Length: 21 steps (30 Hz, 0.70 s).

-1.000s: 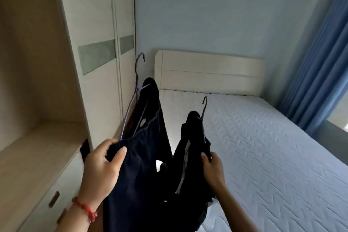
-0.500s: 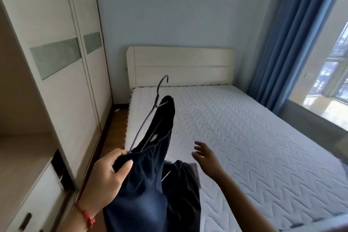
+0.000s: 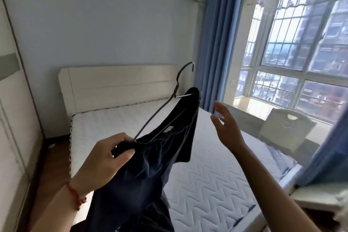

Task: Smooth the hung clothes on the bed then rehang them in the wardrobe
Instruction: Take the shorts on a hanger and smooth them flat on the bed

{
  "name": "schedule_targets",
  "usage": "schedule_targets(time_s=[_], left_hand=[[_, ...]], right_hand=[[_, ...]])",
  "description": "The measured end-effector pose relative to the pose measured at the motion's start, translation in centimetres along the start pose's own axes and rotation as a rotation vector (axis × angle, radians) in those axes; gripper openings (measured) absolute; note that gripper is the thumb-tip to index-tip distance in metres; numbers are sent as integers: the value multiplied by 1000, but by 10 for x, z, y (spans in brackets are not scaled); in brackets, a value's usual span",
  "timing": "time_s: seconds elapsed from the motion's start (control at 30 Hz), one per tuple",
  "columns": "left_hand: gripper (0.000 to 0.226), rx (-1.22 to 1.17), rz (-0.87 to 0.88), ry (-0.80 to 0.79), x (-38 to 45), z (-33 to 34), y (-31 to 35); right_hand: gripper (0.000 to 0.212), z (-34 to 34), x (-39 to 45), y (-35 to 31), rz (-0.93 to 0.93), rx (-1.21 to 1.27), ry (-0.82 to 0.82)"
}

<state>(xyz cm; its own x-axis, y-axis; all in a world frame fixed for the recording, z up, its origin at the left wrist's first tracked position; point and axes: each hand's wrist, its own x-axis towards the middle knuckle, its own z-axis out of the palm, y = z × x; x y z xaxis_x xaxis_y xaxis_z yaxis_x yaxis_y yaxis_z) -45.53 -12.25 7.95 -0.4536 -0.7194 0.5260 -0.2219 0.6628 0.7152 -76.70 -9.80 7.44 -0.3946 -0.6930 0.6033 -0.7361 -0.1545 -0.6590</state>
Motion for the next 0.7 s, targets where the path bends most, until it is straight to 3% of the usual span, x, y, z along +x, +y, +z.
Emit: schedule_targets(time_s=[0.13,0.23,0.37,0.7], left_hand=[[9,-48,90,-137,22,31,2],[27,-70,137,-243,35,64,11],[21,-104,228,-356,52,115,35],[25,-221,321,-499,99,279,93]], right_hand=[[44,-50,-10,26,62,-101,105],[45,-90,-21,47,124,-177,144],[49,-147,-31,81,205,-268,174],[43,-323,-42,188,301,-449,178]])
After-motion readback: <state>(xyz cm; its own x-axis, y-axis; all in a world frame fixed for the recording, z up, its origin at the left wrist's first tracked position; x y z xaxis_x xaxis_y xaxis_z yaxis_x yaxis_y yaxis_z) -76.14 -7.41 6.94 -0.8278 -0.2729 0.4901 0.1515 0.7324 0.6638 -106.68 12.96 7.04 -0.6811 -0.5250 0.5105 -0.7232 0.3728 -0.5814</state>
